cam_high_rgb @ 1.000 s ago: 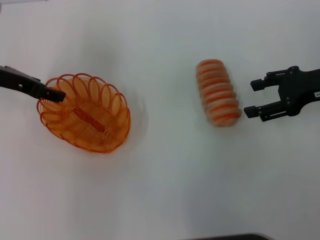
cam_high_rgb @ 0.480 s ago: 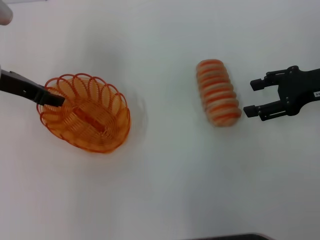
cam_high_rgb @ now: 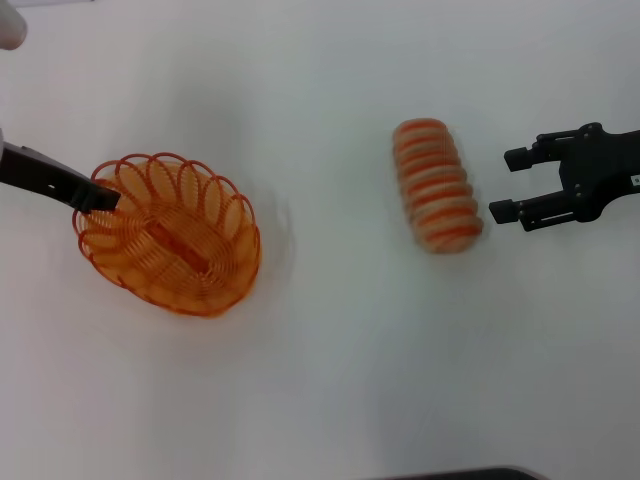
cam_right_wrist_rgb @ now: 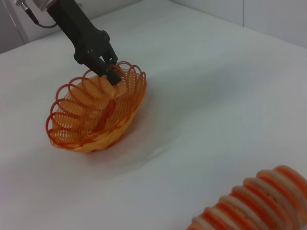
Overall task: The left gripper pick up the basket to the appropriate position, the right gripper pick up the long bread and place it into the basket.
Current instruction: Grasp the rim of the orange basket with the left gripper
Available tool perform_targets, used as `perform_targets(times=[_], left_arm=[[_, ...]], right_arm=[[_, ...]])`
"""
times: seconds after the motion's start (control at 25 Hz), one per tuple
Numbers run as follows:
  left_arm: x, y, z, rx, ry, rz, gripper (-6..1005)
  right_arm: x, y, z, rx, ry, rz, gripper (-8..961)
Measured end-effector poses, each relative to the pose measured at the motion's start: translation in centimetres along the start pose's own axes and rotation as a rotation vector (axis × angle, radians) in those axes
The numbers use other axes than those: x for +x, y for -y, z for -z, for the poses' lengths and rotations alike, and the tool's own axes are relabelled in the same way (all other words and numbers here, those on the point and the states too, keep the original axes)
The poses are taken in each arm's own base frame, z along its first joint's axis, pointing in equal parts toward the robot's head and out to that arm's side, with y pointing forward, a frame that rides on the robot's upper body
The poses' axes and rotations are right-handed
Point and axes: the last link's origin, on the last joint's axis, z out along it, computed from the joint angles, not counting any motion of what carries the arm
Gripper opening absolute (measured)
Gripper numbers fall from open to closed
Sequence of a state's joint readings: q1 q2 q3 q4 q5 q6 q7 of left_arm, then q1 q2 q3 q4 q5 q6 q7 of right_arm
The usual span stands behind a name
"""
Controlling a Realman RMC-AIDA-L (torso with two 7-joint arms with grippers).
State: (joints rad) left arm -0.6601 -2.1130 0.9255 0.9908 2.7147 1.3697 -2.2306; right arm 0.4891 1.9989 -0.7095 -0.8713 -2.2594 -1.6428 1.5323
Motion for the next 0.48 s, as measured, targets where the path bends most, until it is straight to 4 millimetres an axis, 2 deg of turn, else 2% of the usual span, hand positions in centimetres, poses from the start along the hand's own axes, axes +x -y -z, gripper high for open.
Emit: perform_targets(times=[0.08, 0.28, 0.48], left_arm=[[0.1, 0.0, 0.1, -0.004, 0.001, 0.012, 276], [0.4, -0.1, 0.5, -0.016, 0.003, 0.080, 160], [0.7, -0.1, 1.5, -0.021, 0.016, 0.215, 154]], right_arm=[[0.0, 0.0, 0.0, 0.000, 0.001, 0.001, 840], [0.0, 0.0, 0.0, 0.004, 0.009, 0.001, 840], [-0.2, 0.1, 0.0, 0.008, 0.021, 0.002, 840]])
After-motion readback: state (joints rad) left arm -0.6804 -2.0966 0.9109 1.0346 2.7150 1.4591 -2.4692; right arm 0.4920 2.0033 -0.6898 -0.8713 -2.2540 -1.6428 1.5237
